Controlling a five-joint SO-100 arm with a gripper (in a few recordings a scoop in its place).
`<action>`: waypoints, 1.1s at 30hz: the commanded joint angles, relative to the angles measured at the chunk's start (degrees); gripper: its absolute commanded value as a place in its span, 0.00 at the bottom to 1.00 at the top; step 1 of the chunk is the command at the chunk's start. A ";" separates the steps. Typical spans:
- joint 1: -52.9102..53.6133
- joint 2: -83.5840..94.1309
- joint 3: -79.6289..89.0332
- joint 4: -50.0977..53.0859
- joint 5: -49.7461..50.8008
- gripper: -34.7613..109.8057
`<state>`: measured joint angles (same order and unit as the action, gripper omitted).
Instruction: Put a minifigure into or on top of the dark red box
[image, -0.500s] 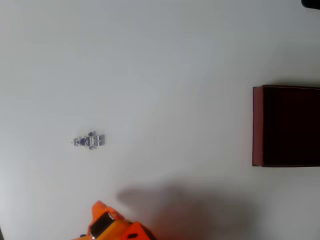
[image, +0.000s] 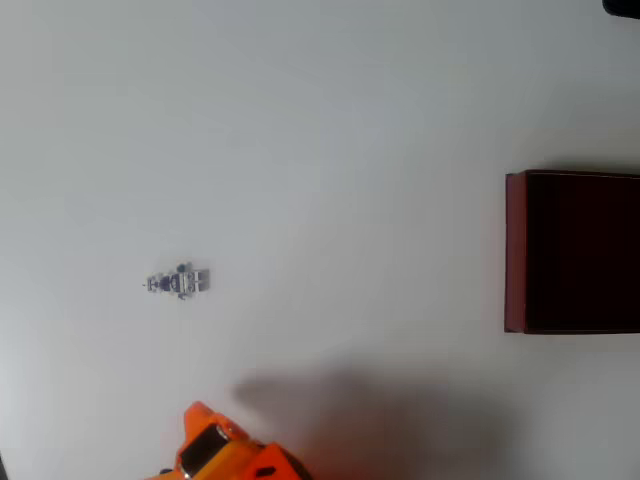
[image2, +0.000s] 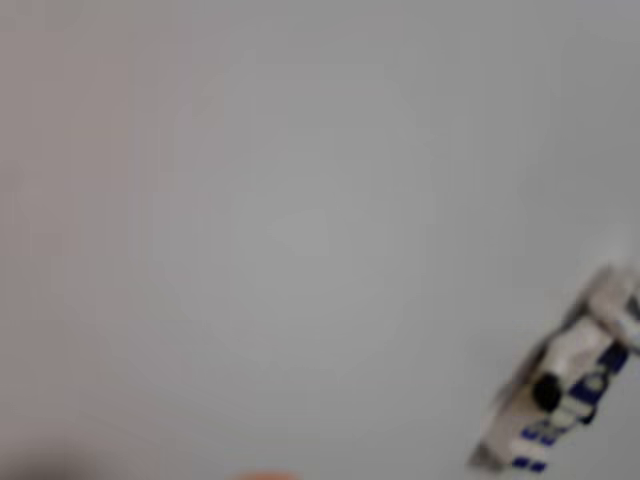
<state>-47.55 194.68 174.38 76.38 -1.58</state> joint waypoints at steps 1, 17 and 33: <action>-0.70 0.79 -1.32 1.49 -0.62 0.24; -0.70 0.79 -1.32 1.49 -0.62 0.24; -5.19 0.79 -1.23 1.41 12.04 0.36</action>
<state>-49.22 195.03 174.38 76.29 10.20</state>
